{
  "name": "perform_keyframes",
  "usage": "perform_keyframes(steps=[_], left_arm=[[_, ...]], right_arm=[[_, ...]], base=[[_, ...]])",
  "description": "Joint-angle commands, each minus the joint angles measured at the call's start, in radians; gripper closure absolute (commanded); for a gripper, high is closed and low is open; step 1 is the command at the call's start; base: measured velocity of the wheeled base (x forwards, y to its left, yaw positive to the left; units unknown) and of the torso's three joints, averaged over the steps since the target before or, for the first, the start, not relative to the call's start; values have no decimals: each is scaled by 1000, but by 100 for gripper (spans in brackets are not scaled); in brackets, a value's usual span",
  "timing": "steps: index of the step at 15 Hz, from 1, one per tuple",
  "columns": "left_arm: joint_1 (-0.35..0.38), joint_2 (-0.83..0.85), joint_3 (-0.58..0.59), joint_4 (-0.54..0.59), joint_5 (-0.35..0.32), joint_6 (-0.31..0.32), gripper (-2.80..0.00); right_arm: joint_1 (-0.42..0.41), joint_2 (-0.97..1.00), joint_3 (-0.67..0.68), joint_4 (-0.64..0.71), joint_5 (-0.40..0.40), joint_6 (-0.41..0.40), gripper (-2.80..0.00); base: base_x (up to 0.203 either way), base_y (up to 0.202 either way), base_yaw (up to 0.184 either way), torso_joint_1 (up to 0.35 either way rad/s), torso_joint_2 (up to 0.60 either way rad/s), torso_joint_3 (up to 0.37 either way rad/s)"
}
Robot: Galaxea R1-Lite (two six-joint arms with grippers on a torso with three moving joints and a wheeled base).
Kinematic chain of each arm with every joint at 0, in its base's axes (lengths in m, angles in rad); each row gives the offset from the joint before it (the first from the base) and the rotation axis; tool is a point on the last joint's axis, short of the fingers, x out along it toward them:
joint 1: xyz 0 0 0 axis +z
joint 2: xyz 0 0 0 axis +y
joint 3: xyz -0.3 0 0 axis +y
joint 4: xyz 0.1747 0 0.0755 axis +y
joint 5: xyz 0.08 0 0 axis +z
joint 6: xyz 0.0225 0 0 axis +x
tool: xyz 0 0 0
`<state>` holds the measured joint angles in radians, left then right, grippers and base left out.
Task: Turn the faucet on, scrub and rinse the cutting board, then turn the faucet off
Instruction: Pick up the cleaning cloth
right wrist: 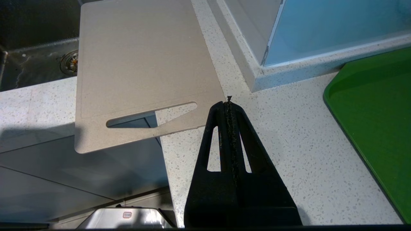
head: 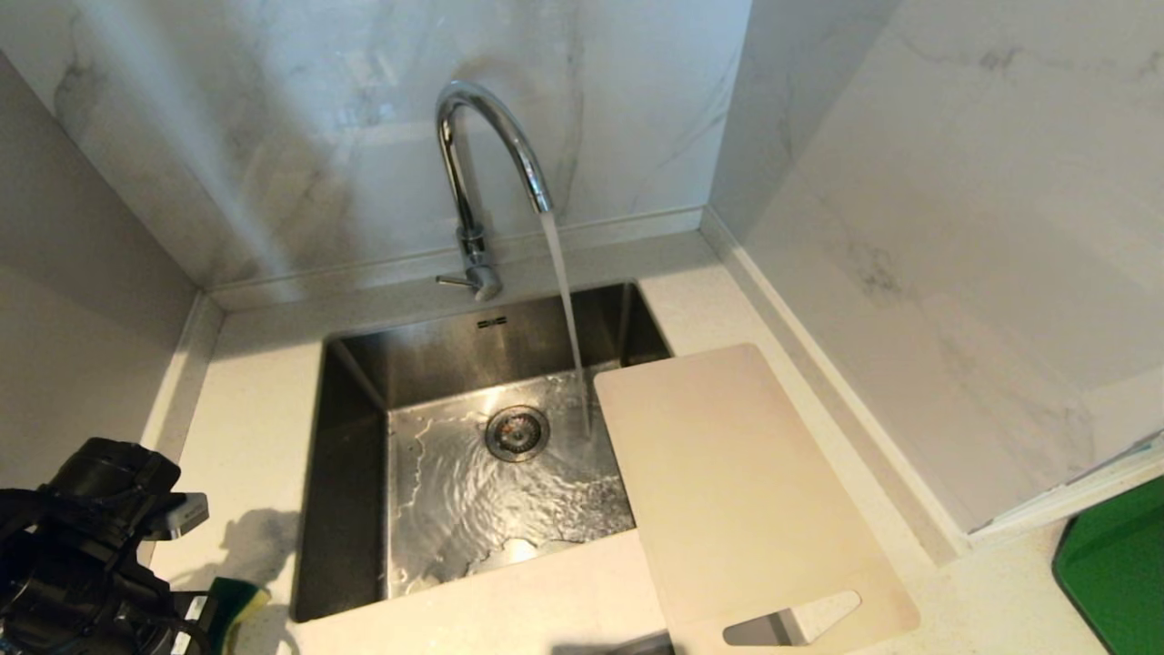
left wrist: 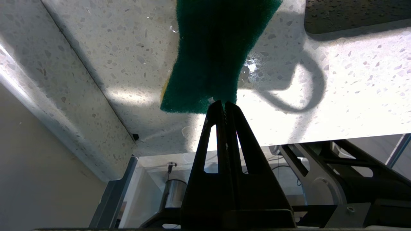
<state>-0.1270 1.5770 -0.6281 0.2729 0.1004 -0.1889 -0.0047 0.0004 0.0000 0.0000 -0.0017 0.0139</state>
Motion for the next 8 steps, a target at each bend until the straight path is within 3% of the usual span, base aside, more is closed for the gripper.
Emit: perform_keyframes(steps=[1, 8], left_arm=[[0, -3, 1, 2, 1, -3, 0], [-2, -14, 8, 2, -1, -15, 0]], right_arm=[[0, 0, 2, 0, 0, 1, 0], [0, 0, 2, 0, 0, 1, 0]], base=[[0, 0, 0, 0, 0, 0], [0, 0, 0, 0, 0, 0]])
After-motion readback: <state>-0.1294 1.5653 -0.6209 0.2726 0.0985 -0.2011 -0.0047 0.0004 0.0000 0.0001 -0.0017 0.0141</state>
